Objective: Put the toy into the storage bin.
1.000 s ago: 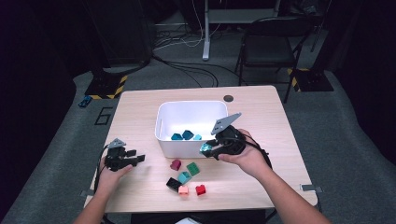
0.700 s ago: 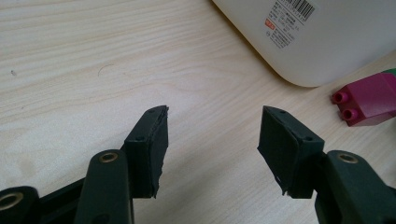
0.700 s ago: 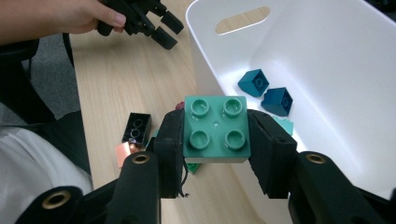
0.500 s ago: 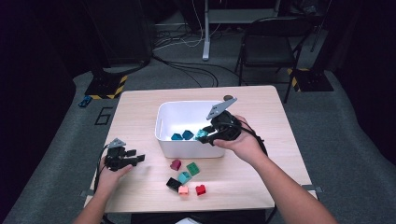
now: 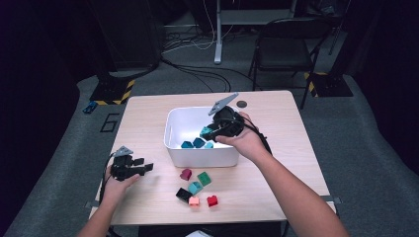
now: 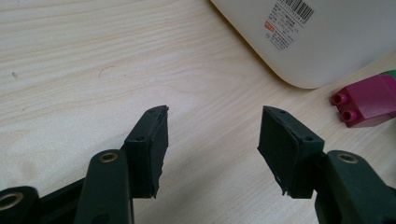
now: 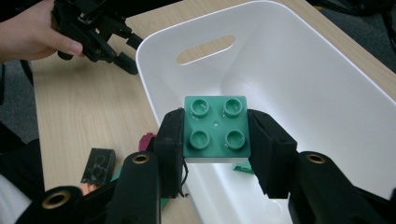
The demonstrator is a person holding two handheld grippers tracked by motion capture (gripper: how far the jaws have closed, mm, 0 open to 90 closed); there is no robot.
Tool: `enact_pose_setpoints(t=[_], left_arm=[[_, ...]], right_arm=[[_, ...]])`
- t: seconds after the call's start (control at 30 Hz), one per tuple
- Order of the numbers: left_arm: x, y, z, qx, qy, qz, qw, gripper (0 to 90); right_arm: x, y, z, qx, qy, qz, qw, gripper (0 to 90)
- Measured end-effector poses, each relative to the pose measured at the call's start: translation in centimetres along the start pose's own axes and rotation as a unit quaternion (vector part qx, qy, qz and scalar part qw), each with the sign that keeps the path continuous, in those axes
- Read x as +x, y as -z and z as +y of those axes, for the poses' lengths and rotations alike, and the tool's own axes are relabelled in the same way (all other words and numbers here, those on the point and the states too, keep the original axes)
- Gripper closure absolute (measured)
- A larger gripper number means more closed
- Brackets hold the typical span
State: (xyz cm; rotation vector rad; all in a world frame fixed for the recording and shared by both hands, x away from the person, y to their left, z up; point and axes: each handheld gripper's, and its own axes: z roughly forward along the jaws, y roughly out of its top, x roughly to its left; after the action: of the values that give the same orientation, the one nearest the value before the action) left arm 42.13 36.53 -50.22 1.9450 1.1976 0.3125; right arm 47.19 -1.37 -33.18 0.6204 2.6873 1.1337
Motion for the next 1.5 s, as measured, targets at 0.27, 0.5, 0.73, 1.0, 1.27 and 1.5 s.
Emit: enact_pose_setpoints(t=[0.27, 0.5, 0.73, 1.0, 1.27, 1.5], left_arm=[[0.0, 0.0, 0.0, -0.002, 0.001, 0.000, 1.0000, 42.2], [0.0, -0.1, 0.0, -0.003, 0.000, -0.001, 1.0000, 42.2], [0.0, 0.0, 0.1, -0.002, 0.000, -0.002, 1.0000, 42.1], [0.0, -0.1, 0.1, -0.004, 0.000, -0.002, 1.0000, 42.2], [0.2, 0.0, 0.1, -0.001, 0.000, -0.003, 1.0000, 42.1], [0.1, 0.0, 0.1, -0.002, 0.000, -0.004, 1.0000, 42.2]], right_arm=[[-1.2, -1.8, 1.0, 0.006, -0.007, -0.007, 0.9999, 58.3], [-2.0, -3.5, 1.8, 0.007, -0.013, -0.008, 0.9999, 58.3], [-2.5, -5.2, 2.3, 0.012, -0.016, -0.007, 0.9998, 58.3], [-3.6, -7.0, 2.4, 0.020, -0.022, -0.010, 0.9995, 58.3], [-4.3, -8.5, 2.6, 0.028, -0.020, -0.014, 0.9993, 55.7], [-3.9, -8.6, 2.7, 0.028, -0.020, -0.018, 0.9992, 53.5]])
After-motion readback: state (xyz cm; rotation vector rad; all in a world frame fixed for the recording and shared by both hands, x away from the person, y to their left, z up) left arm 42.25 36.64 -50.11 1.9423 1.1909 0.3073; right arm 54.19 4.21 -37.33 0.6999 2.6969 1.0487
